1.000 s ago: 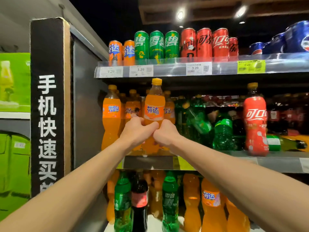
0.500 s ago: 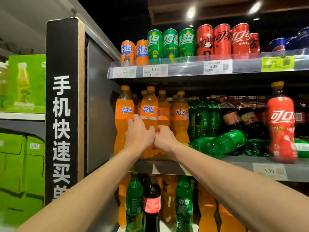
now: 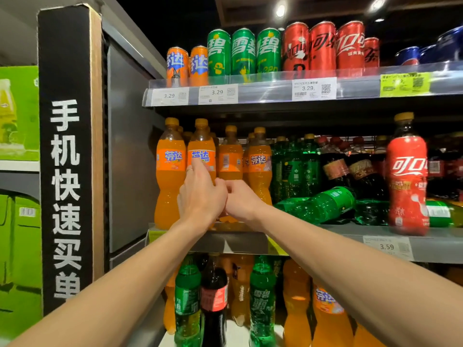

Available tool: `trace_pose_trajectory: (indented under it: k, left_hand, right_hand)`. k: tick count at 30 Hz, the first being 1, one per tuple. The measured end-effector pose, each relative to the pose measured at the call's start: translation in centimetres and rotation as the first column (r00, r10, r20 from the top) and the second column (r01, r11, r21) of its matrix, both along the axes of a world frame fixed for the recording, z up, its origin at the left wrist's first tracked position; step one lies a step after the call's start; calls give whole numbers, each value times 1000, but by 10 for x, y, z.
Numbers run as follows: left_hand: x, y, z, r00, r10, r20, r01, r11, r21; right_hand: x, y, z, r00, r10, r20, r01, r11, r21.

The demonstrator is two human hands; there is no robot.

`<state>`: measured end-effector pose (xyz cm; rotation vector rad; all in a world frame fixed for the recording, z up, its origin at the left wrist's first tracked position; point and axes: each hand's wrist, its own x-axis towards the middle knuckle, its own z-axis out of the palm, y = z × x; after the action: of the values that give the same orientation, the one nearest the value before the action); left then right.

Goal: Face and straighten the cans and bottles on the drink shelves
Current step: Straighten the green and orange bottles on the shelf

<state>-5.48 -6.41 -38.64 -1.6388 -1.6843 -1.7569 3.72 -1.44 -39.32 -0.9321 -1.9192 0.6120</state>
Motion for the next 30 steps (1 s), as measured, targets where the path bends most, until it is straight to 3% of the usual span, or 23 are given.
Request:
trace_pose_trajectory:
  k: [5,8,10,12,14,16,21,24,30]
  left_hand:
    - [46,8,7,946,-320,47,323,943,-81]
    - [78,18,9,900,-427,82,434,894,-113]
    - [93,27,9,909,-413,50,413,884,-220]
    - [105,38,8,932,-355,-66,303,868,-393]
    - [111,43,5,942,-296,-160,182,848,-498]
    - [114,44,3,947,-256,-196,135,865,-483]
    - [118,37,-1,902,-321,-289,173,881,-439]
    - [119,32,-2,840,-371,-397,159,866,-475]
    - [110,25,-6,793,-498,-351,334,836,-435]
  right_hand:
    - [61,-17,17,976,-214,42,209,973,101]
    - [104,-27,29,902,-431,12,425,892,154]
    - [132,-33,35,820,-571,33,556,810,189]
    - [161,-39,38,712,-674,194,650,738,181]
    - [179,-38,33,640,-679,358,696,710,103]
    - [184,-32,25,648,-646,404,715,699,-29]
    - [183,-7,18,670,-673,314,728,678,-101]
    - [185,-11,19,747,-654,117,657,701,-277]
    - [193,-12,10,779,-611,-140,532,763,-368]
